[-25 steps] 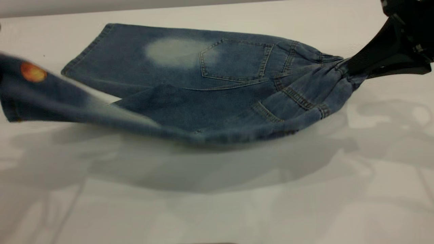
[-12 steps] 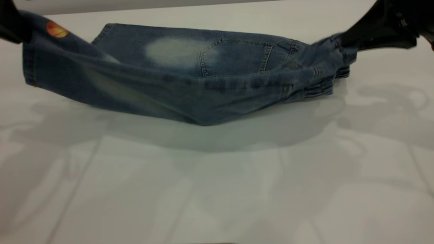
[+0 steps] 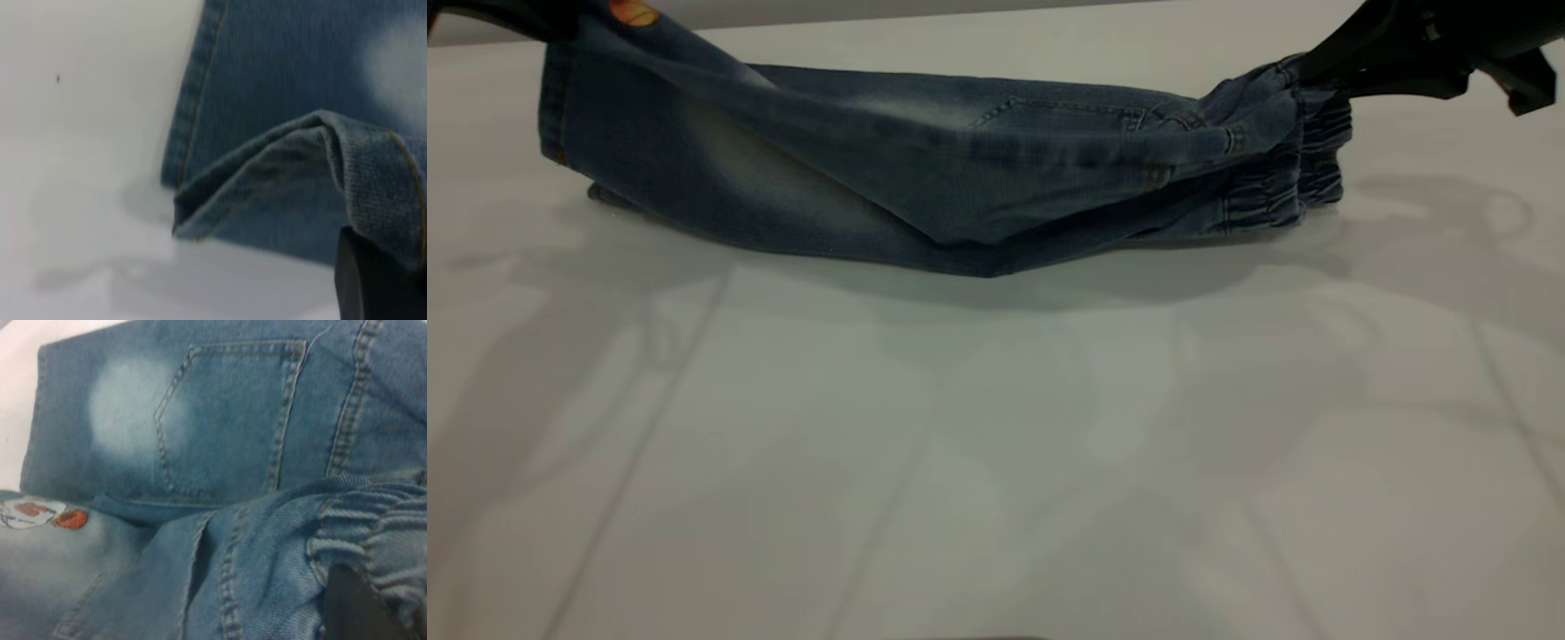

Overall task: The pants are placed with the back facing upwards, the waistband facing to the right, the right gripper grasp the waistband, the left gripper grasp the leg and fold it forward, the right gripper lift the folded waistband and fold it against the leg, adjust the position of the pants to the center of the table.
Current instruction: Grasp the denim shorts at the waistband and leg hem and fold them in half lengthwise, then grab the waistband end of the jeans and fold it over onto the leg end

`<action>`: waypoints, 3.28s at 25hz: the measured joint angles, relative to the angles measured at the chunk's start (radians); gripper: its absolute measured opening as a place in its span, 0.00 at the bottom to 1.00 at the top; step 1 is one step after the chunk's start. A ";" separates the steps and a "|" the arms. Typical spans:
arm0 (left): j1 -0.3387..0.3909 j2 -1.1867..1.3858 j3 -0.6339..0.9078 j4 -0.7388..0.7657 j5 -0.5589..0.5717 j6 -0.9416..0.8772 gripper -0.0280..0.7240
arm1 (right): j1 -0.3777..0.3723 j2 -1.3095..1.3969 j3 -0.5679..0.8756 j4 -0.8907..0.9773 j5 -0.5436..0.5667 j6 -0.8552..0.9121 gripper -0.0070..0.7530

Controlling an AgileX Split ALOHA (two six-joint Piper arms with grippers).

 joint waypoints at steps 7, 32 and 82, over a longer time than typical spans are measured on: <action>0.000 0.103 -0.047 0.000 -0.096 0.000 0.09 | -0.025 0.076 -0.054 0.028 -0.032 -0.001 0.06; -0.039 0.298 -0.049 0.177 -0.616 0.001 0.47 | -0.063 0.100 -0.097 0.159 -0.111 -0.255 0.69; -0.178 0.291 -0.055 0.187 -0.327 -0.119 0.68 | -0.045 0.180 -0.273 -0.437 -0.112 0.137 0.77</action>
